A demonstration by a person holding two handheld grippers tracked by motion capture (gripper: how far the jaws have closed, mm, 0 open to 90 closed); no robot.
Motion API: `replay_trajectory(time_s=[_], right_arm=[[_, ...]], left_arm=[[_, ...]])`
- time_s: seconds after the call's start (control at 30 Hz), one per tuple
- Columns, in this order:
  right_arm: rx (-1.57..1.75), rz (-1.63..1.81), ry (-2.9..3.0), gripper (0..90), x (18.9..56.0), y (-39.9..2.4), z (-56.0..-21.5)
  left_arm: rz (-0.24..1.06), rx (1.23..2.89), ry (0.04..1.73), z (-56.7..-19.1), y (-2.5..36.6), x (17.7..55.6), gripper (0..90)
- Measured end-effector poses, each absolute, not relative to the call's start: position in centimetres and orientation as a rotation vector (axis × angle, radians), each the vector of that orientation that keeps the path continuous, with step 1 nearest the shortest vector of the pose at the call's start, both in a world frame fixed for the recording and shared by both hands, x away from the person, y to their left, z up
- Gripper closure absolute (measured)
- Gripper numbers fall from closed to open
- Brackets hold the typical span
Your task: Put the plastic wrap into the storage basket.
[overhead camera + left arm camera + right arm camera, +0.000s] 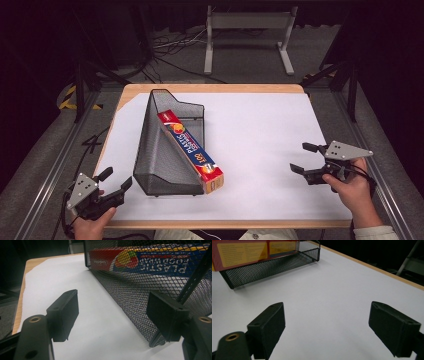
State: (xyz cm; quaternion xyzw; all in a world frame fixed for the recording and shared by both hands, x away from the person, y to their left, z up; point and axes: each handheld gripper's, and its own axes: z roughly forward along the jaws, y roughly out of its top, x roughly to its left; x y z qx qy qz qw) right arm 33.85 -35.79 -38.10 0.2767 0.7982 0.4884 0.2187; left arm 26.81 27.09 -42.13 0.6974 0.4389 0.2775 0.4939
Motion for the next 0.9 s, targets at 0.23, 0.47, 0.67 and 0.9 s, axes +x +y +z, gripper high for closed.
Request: replay_trajectory(time_s=[0.23, 0.47, 0.67, 0.9], right_arm=[[0.779, 1.365, 2.23, 14.5, 33.3, -36.1, -40.2], [0.821, 1.324, 2.303, 16.5, 33.4, -36.2, -42.3], [0.826, 1.306, 2.34, 15.7, 33.4, -35.9, -43.5], [0.835, 1.319, 2.347, 14.4, 33.5, -35.9, -43.7]], left_arm=[[0.671, 1.691, 1.063, -42.1, 27.1, 26.8, 26.8], [0.671, 1.692, 1.056, -42.1, 27.0, 26.8, 26.8], [0.669, 1.69, 1.056, -42.2, 27.0, 26.8, 26.8], [0.669, 1.699, 1.048, -42.2, 27.1, 26.9, 26.8]])
